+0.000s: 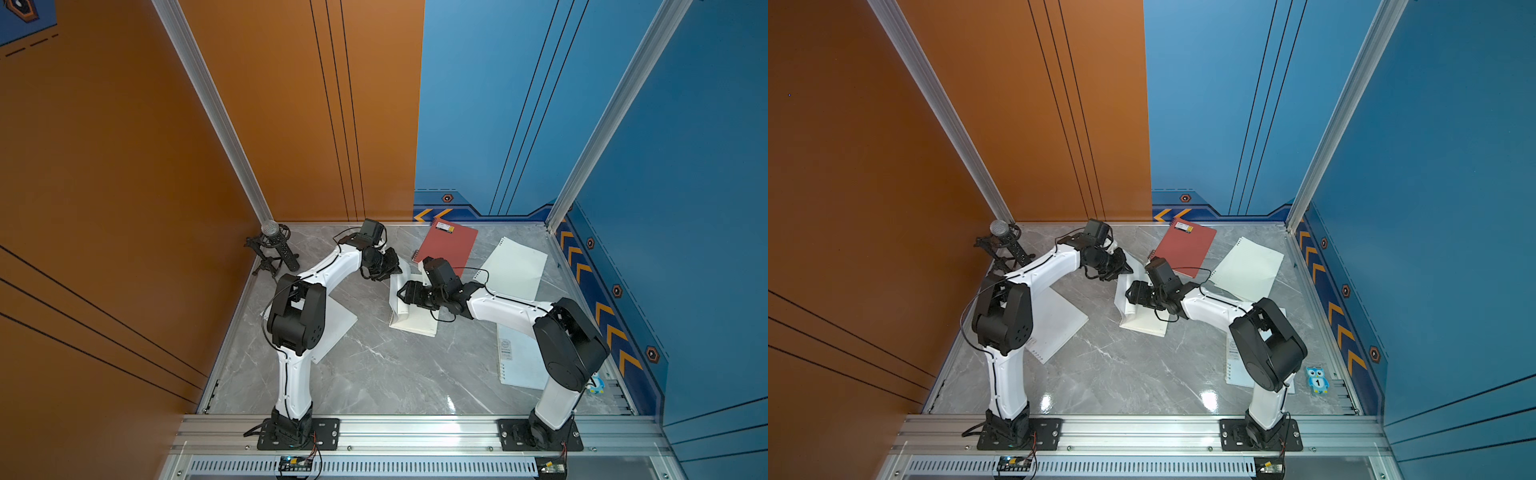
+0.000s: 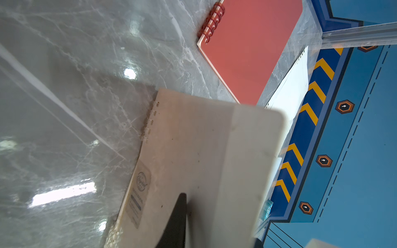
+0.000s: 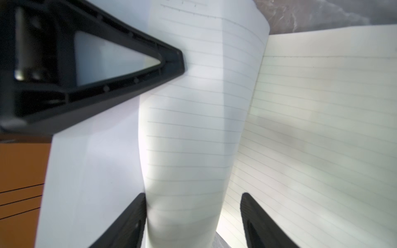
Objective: Tear off pages from different notebooks
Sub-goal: Tear off the paper from the notebook.
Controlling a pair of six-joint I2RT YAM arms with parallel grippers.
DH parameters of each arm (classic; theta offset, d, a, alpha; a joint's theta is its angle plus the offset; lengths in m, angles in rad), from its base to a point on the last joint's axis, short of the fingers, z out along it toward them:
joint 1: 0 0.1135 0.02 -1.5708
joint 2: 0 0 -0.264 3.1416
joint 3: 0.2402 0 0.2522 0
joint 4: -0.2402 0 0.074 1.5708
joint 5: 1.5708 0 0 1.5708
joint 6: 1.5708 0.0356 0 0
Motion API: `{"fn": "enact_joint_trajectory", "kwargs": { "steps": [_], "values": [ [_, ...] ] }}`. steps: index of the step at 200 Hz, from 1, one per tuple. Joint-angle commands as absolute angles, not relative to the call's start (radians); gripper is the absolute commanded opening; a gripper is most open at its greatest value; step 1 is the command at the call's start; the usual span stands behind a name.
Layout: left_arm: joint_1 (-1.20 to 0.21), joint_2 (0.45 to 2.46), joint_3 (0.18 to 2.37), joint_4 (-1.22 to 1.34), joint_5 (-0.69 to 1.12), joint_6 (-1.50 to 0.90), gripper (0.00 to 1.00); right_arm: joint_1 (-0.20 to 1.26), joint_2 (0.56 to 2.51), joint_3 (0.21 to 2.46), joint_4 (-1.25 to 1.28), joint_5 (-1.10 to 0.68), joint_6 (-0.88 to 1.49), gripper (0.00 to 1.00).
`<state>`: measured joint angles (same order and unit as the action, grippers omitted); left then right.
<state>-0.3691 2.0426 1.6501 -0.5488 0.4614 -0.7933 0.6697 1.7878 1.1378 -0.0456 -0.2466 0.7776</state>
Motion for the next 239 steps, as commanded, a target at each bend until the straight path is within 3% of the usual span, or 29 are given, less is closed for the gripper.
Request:
{"fn": "enact_joint_trajectory", "kwargs": {
  "steps": [1, 30, 42, 79, 117, 140, 173, 193, 215, 239],
  "values": [
    [-0.381, 2.072, 1.664, -0.583, 0.463, -0.795, 0.25, 0.668, 1.766, 1.148, -0.135, -0.187, 0.738, 0.72],
    [-0.377, 2.066, 1.661, -0.583, 0.471, -0.793, 0.44, 0.637, 1.75, 1.116, -0.147, -0.171, 0.741, 0.72],
    [-0.376, 2.065, 1.66, -0.583, 0.47, -0.792, 0.46, 0.626, 1.74, 1.101, -0.146, -0.166, 0.741, 0.72],
    [-0.373, 2.065, 1.658, -0.583, 0.472, -0.787, 0.43, 0.586, 1.751, 1.065, -0.066, -0.228, 0.772, 0.73],
    [-0.345, 2.051, 1.643, -0.583, 0.484, -0.763, 0.32, 0.52, 1.814, 1.05, 0.04, -0.318, 0.827, 0.69],
    [-0.321, 2.045, 1.634, -0.584, 0.511, -0.733, 0.36, 0.496, 1.852, 1.082, 0.041, -0.326, 0.816, 0.57],
    [-0.307, 2.066, 1.648, -0.584, 0.54, -0.707, 0.4, 0.496, 1.926, 1.19, -0.08, -0.274, 0.746, 0.22],
    [-0.301, 2.085, 1.66, -0.584, 0.572, -0.697, 0.29, 0.52, 1.939, 1.249, -0.163, -0.216, 0.68, 0.1],
    [-0.286, 2.084, 1.655, -0.583, 0.578, -0.695, 0.03, 0.583, 1.929, 1.328, -0.277, -0.09, 0.555, 0.0],
    [-0.264, 2.063, 1.64, -0.584, 0.571, -0.702, 0.0, 0.649, 1.912, 1.376, -0.324, 0.003, 0.418, 0.0]
  ]
}}
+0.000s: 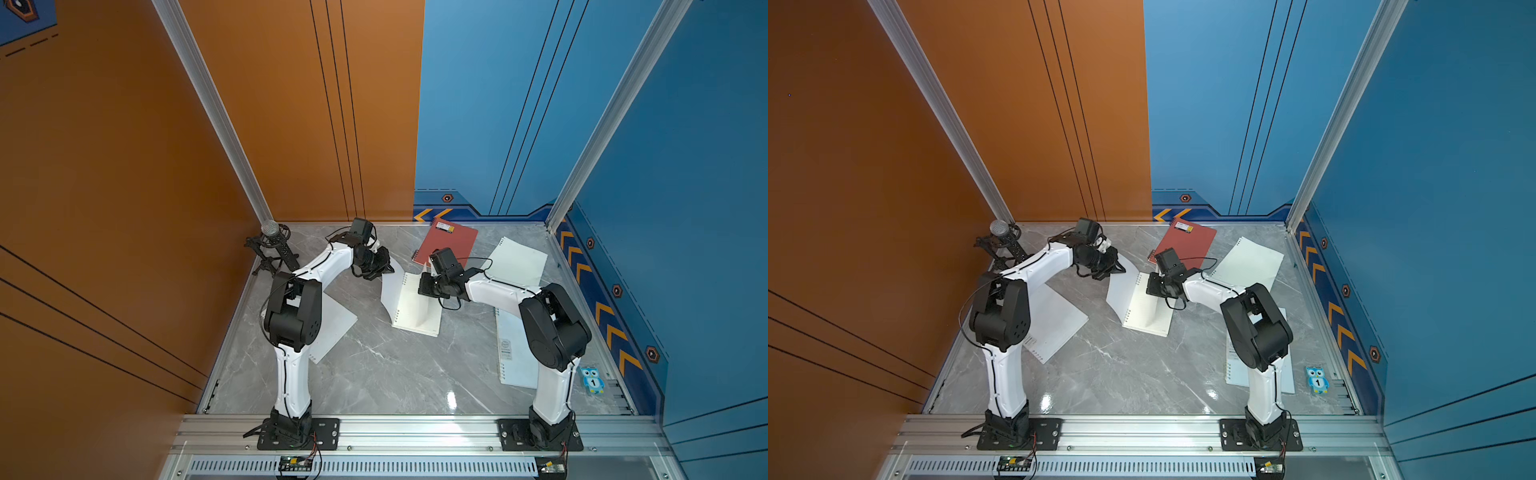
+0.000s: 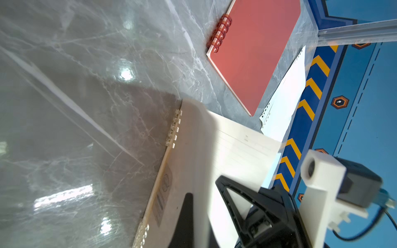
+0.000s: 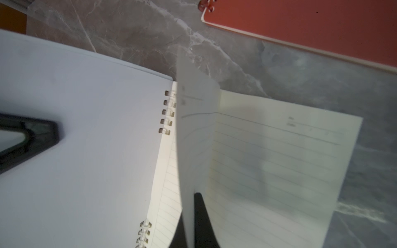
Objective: Tear off pages from different notebooks
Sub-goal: Tear off the paper from the notebook, then place the paper at the center of the board, then close the notebook at the center of the board.
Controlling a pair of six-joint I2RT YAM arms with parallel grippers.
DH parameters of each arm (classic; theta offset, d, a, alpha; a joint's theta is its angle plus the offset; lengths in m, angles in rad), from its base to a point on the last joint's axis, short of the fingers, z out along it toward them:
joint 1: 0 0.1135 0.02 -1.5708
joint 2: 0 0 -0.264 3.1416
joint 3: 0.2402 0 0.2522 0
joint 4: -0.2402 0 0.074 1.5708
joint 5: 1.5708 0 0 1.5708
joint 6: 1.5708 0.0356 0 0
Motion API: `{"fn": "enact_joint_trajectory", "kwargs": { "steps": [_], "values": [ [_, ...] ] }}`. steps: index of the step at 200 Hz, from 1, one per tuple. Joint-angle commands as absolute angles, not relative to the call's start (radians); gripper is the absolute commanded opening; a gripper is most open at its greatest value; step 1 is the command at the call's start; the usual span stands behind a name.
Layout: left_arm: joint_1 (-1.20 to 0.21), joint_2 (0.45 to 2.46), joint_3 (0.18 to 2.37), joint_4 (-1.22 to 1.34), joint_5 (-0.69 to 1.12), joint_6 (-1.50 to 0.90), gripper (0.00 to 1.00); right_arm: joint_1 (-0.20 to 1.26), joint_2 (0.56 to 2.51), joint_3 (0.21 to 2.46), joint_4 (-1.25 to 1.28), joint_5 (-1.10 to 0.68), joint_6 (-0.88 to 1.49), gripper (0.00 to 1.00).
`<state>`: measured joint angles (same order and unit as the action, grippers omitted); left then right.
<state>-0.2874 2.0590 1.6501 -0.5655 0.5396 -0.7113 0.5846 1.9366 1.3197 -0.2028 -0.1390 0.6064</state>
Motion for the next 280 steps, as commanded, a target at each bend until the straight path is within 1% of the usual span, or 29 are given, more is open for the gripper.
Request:
{"fn": "enact_joint_trajectory", "kwargs": {
  "steps": [1, 20, 25, 45, 54, 68, 107, 128, 159, 180, 191, 203, 211, 221, 233, 243, 259, 272, 280],
  "values": [
    [-0.263, 2.061, 1.639, -0.584, 0.571, -0.702, 0.0, 0.652, 1.912, 1.377, -0.325, 0.005, 0.411, 0.0],
    [-0.249, 2.041, 1.622, -0.584, 0.553, -0.72, 0.0, 0.693, 1.899, 1.395, -0.322, 0.025, 0.292, 0.0],
    [-0.246, 2.037, 1.617, -0.584, 0.548, -0.726, 0.0, 0.735, 1.897, 1.4, -0.32, 0.024, 0.257, 0.0],
    [-0.241, 2.019, 1.602, -0.584, 0.516, -0.762, 0.0, 0.808, 1.902, 1.416, -0.324, 0.079, 0.16, 0.0],
    [-0.239, 2.011, 1.592, -0.583, 0.492, -0.778, 0.0, 0.825, 1.9, 1.415, -0.322, 0.083, 0.155, 0.0],
    [-0.229, 2.001, 1.581, -0.584, 0.465, -0.8, 0.0, 0.837, 1.883, 1.384, -0.298, 0.035, 0.175, 0.0],
    [-0.195, 1.976, 1.568, -0.582, 0.404, -0.839, 0.0, 0.909, 1.74, 1.228, -0.187, -0.082, 0.173, 0.0],
    [-0.186, 1.973, 1.578, -0.581, 0.384, -0.853, 0.0, 0.956, 1.699, 1.19, -0.2, -0.082, 0.136, 0.0],
    [-0.161, 1.992, 1.607, -0.583, 0.391, -0.84, 0.0, 0.998, 1.585, 1.101, -0.211, -0.255, 0.154, 0.0],
    [-0.126, 2.005, 1.614, -0.583, 0.395, -0.826, 0.0, 1.016, 1.428, 1.035, -0.219, -0.414, 0.174, 0.0],
    [-0.11, 2.011, 1.62, -0.583, 0.391, -0.816, 0.0, 1.005, 1.349, 1.0, -0.216, -0.421, 0.185, 0.0],
    [-0.096, 2.017, 1.634, -0.584, 0.384, -0.799, 0.0, 0.946, 1.278, 0.964, -0.21, -0.38, 0.205, 0.0],
    [-0.089, 2.021, 1.647, -0.583, 0.38, -0.784, 0.0, 0.874, 1.247, 0.952, -0.21, -0.334, 0.234, 0.0],
    [-0.084, 2.023, 1.666, -0.585, 0.369, -0.765, 0.0, 0.758, 1.231, 0.954, -0.213, -0.273, 0.295, 0.0],
    [-0.081, 2.022, 1.686, -0.589, 0.337, -0.742, 0.0, 0.576, 1.239, 0.97, -0.213, -0.205, 0.388, 0.0],
    [-0.08, 2.019, 1.699, -0.59, 0.313, -0.734, 0.0, 0.443, 1.268, 0.992, -0.218, -0.149, 0.449, 0.0],
    [-0.078, 2.02, 1.732, -0.61, 0.257, -0.716, 0.0, 0.273, 1.344, 1.05, -0.251, -0.035, 0.527, 0.0],
    [-0.081, 2.022, 1.761, -0.628, 0.203, -0.693, 0.02, 0.147, 1.435, 1.112, -0.273, -0.033, 0.548, 0.0],
    [-0.085, 2.019, 1.773, -0.638, 0.164, -0.682, 0.03, 0.093, 1.495, 1.15, -0.295, 0.003, 0.546, 0.0]
  ]
}}
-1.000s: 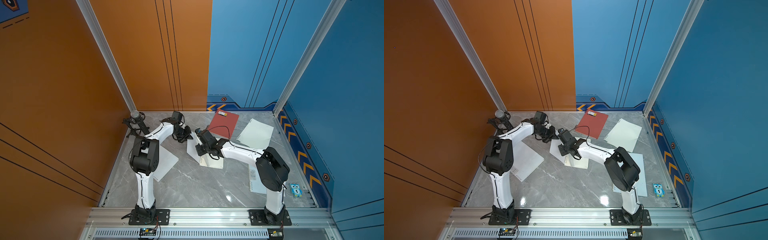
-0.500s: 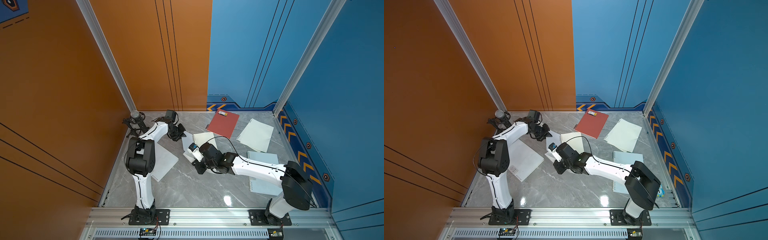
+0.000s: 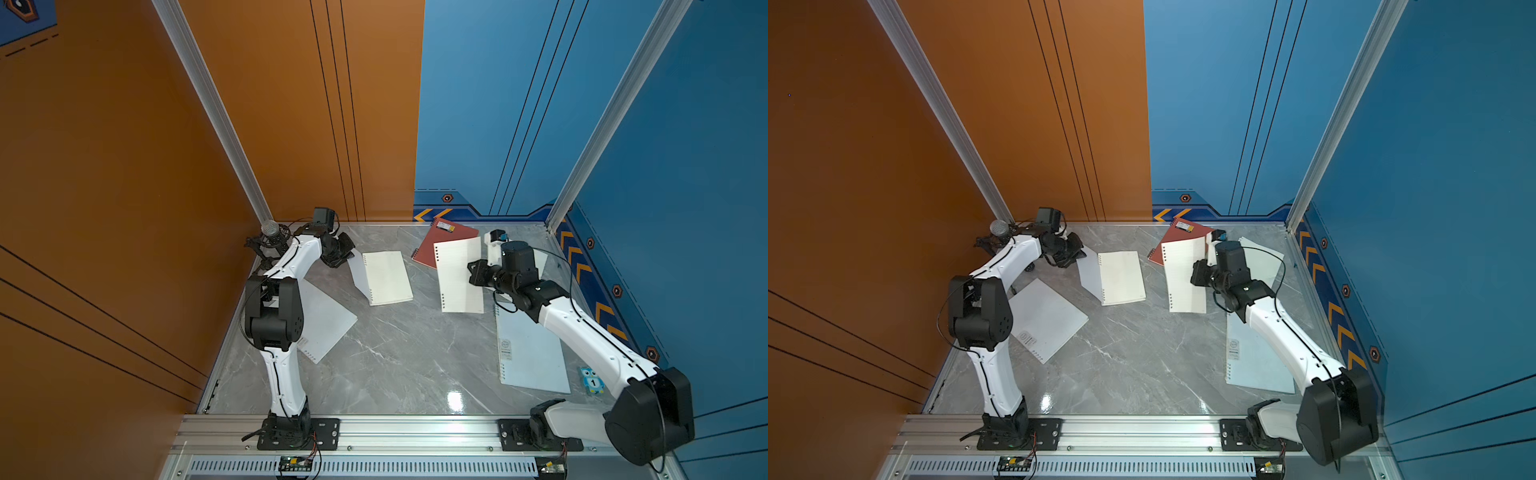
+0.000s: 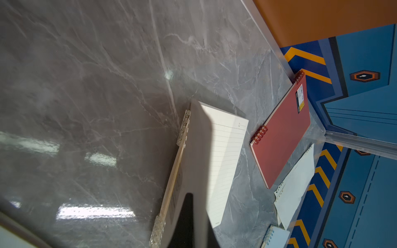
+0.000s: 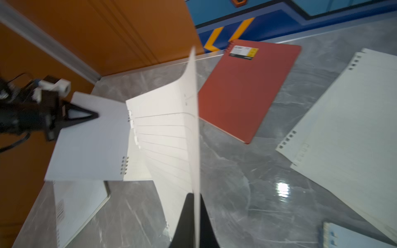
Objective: Tear off pages from different notebooks
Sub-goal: Close the notebook at the center of the board.
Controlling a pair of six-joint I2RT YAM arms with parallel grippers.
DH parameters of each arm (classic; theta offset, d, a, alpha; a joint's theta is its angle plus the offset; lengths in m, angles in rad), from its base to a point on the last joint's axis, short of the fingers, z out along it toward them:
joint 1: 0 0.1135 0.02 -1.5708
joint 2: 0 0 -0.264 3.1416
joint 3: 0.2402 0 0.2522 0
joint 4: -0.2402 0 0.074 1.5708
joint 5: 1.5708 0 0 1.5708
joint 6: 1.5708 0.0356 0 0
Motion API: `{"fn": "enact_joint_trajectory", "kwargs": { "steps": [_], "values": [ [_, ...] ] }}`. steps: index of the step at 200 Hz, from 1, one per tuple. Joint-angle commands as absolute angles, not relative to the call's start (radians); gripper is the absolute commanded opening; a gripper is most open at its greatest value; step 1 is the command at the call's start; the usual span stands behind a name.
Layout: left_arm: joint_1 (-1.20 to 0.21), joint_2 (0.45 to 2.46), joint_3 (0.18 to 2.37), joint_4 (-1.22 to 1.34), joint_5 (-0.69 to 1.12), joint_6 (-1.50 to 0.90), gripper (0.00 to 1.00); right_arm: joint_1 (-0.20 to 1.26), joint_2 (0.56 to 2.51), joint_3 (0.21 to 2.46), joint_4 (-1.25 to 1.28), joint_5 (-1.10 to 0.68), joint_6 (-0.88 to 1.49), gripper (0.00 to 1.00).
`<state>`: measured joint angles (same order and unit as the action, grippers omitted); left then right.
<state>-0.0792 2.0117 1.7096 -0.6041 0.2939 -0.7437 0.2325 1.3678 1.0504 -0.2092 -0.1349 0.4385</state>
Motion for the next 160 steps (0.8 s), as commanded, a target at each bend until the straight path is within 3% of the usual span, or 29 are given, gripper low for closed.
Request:
{"fn": "enact_joint_trajectory", "kwargs": {
  "steps": [1, 29, 52, 66, 71, 91, 103, 116, 133, 139, 160],
  "values": [
    [-0.085, 2.018, 1.774, -0.639, 0.16, -0.681, 0.03, 0.088, 1.502, 1.153, -0.297, 0.007, 0.544, 0.0],
    [-0.105, 2.008, 1.801, -0.667, 0.015, -0.631, 0.06, -0.059, 1.706, 1.273, -0.35, 0.012, 0.53, 0.0],
    [-0.127, 2.018, 1.828, -0.688, -0.051, -0.612, 0.24, -0.135, 1.847, 1.357, -0.401, -0.019, 0.523, 0.02],
    [-0.154, 2.031, 1.844, -0.689, -0.067, -0.612, 0.49, -0.164, 1.912, 1.398, -0.442, -0.017, 0.519, 0.16],
    [-0.165, 2.041, 1.854, -0.688, -0.06, -0.616, 0.51, -0.17, 1.929, 1.411, -0.457, -0.014, 0.516, 0.24],
    [-0.209, 2.096, 1.913, -0.687, 0.013, -0.633, 0.56, -0.19, 1.969, 1.445, -0.512, 0.003, 0.5, 0.34],
    [-0.238, 2.127, 1.952, -0.687, 0.044, -0.65, 0.6, -0.194, 1.98, 1.47, -0.559, 0.042, 0.489, 0.49],
    [-0.276, 2.153, 1.999, -0.687, 0.049, -0.654, 0.71, -0.194, 1.982, 1.5, -0.624, 0.119, 0.477, 0.58],
    [-0.321, 2.188, 2.063, -0.687, 0.055, -0.654, 0.96, -0.193, 1.965, 1.533, -0.691, 0.207, 0.463, 0.64],
    [-0.334, 2.2, 2.082, -0.687, 0.061, -0.655, 1.0, -0.193, 1.953, 1.538, -0.708, 0.23, 0.46, 0.66],
    [-0.373, 2.234, 2.128, -0.687, 0.095, -0.659, 0.98, -0.168, 1.891, 1.53, -0.741, 0.306, 0.45, 0.72]
  ]
}}
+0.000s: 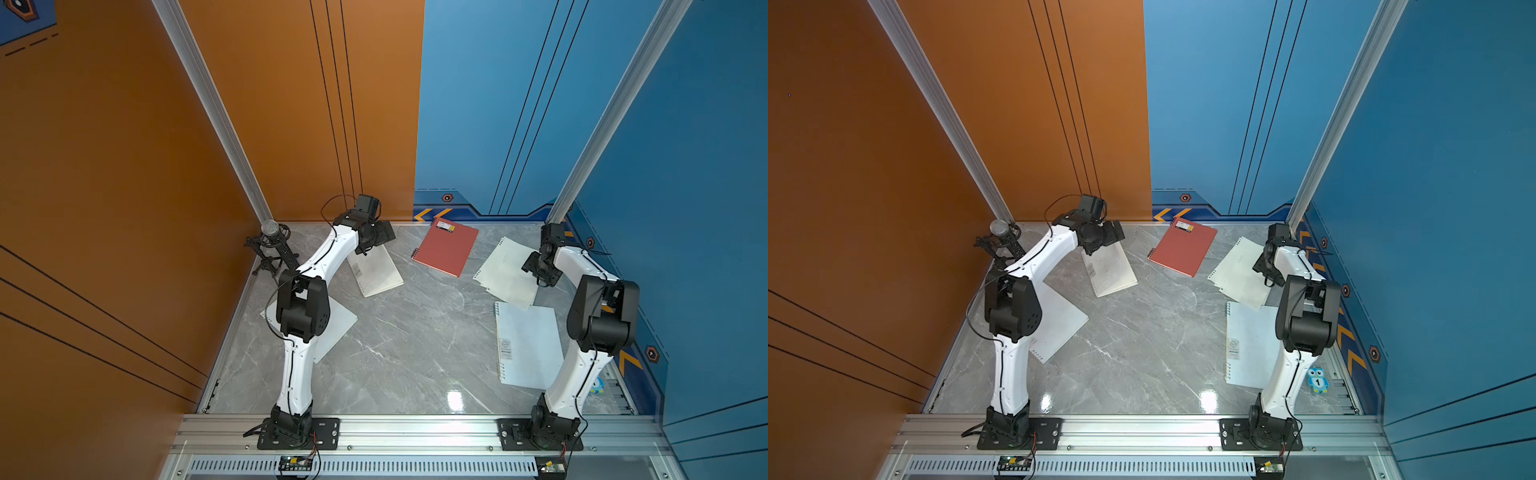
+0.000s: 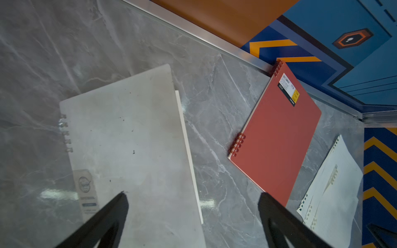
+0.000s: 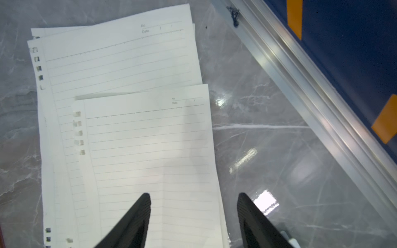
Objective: Tear off pages from different notebooks
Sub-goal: Close the notebook at the center of the board, then move the notebook to the center of the board.
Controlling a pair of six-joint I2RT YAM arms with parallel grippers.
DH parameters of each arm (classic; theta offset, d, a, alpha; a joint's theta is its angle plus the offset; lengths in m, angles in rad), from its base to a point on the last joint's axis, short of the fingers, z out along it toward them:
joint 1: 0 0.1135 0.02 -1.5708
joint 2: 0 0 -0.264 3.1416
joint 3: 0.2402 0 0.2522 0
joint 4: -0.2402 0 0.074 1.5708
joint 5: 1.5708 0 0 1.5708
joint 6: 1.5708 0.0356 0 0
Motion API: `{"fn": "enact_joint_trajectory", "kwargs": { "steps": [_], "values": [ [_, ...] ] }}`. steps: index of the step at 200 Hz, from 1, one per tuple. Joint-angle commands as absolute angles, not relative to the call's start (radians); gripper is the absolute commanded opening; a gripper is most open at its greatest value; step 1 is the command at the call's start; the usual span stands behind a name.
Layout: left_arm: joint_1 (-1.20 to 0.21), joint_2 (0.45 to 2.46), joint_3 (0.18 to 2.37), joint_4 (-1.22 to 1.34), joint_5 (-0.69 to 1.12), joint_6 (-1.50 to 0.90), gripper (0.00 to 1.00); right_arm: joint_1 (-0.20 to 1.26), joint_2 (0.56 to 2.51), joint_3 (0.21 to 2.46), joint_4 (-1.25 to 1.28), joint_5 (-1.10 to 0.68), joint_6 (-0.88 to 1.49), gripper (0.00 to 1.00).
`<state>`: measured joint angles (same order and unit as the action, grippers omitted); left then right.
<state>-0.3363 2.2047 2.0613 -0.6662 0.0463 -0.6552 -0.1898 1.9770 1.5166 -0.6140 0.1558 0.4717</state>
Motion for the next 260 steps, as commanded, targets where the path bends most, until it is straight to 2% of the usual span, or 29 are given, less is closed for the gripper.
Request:
{"fn": "enact_joint_trajectory", "kwargs": {
  "steps": [1, 19, 39, 74, 98, 114, 152, 185, 229, 260],
  "values": [
    [-0.375, 2.235, 2.13, -0.687, 0.096, -0.658, 0.98, -0.164, 1.883, 1.53, -0.742, 0.312, 0.449, 0.72],
    [-0.418, 2.247, 2.132, -0.686, 0.113, -0.659, 0.98, -0.114, 1.821, 1.502, -0.744, 0.341, 0.442, 0.73],
    [-0.455, 2.305, 2.203, -0.686, 0.101, -0.638, 0.98, -0.031, 1.783, 1.479, -0.711, 0.23, 0.438, 0.73],
    [-0.437, 2.553, 2.543, -0.686, 0.189, -0.63, 0.98, 0.131, 1.793, 1.452, -0.527, -0.025, 0.515, 0.73],
    [-0.434, 2.735, 2.805, -0.686, 0.185, -0.6, 0.98, 0.199, 1.891, 1.507, -0.467, -0.079, 0.571, 0.74],
    [-0.427, 2.81, 2.888, -0.683, 0.167, -0.616, 0.98, 0.221, 1.977, 1.563, -0.447, -0.106, 0.6, 0.75],
    [-0.416, 2.915, 2.972, -0.676, 0.221, -0.677, 0.98, 0.241, 2.154, 1.652, -0.439, -0.085, 0.633, 0.74],
    [-0.417, 2.956, 2.972, -0.675, 0.254, -0.697, 0.98, 0.243, 2.197, 1.645, -0.424, -0.06, 0.647, 0.75],
    [-0.42, 2.99, 2.962, -0.675, 0.295, -0.75, 1.0, 0.243, 2.247, 1.645, -0.368, -0.118, 0.653, 0.73],
    [-0.438, 2.985, 2.953, -0.676, 0.383, -0.758, 0.9, 0.245, 2.238, 1.613, -0.325, -0.162, 0.655, 0.72]
  ]
}}
